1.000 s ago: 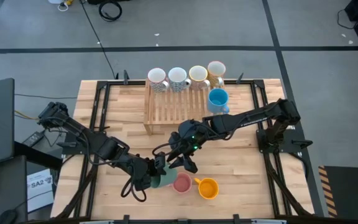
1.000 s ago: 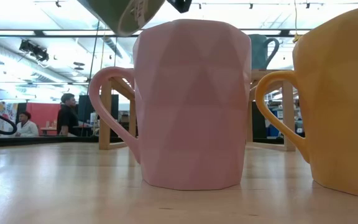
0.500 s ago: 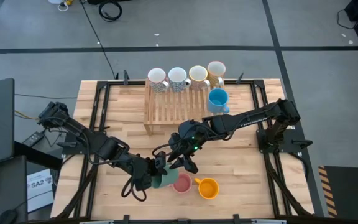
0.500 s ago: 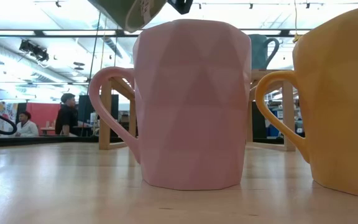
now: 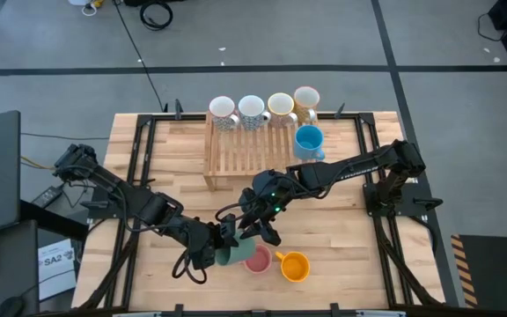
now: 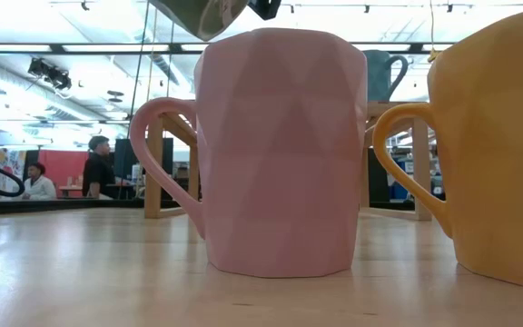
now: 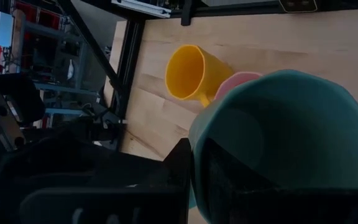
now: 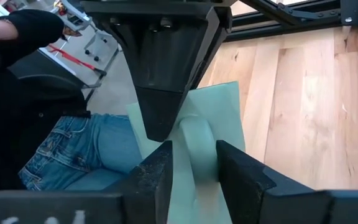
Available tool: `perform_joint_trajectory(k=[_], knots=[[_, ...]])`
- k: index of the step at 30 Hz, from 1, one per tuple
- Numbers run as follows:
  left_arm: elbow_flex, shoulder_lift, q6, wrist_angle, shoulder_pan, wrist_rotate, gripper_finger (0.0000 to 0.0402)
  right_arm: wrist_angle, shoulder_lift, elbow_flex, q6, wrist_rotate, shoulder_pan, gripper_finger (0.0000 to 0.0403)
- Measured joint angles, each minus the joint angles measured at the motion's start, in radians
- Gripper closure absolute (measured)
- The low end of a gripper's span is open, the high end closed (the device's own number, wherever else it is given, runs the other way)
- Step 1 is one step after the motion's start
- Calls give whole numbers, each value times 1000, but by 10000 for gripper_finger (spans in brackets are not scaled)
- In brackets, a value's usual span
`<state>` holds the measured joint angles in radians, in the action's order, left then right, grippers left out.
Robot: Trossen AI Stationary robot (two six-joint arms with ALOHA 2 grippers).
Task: Place coffee mugs
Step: Put the green mug on the shelf aligned with the orange mug
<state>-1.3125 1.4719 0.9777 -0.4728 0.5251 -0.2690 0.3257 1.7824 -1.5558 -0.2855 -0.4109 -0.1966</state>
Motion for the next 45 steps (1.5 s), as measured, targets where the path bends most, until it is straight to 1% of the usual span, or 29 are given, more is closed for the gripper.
perform_joint_trajectory(k=[9, 13, 18, 30, 33, 37, 45], knots=[[0, 0, -6, -1, 0, 2, 372, 4, 0, 0, -2, 29, -1, 342], [0, 0, -24, -4, 0, 0, 364, 4, 0, 0, -5, 36, -1, 342], [0, 0, -38, -8, 0, -1, 354, 7, 0, 0, -12, 70, -9, 339], [0, 0, -206, -5, 0, -2, 349, 19, -2, 0, -13, 95, -17, 342], [0, 0, -229, -5, 0, -18, 349, 25, -2, 0, -34, 96, -17, 343], [0, 0, -236, -5, 1, -53, 349, 31, -7, 0, -36, 100, -16, 343], [0, 0, -235, -6, 0, -64, 349, 35, -12, 0, -37, 101, -16, 343]])
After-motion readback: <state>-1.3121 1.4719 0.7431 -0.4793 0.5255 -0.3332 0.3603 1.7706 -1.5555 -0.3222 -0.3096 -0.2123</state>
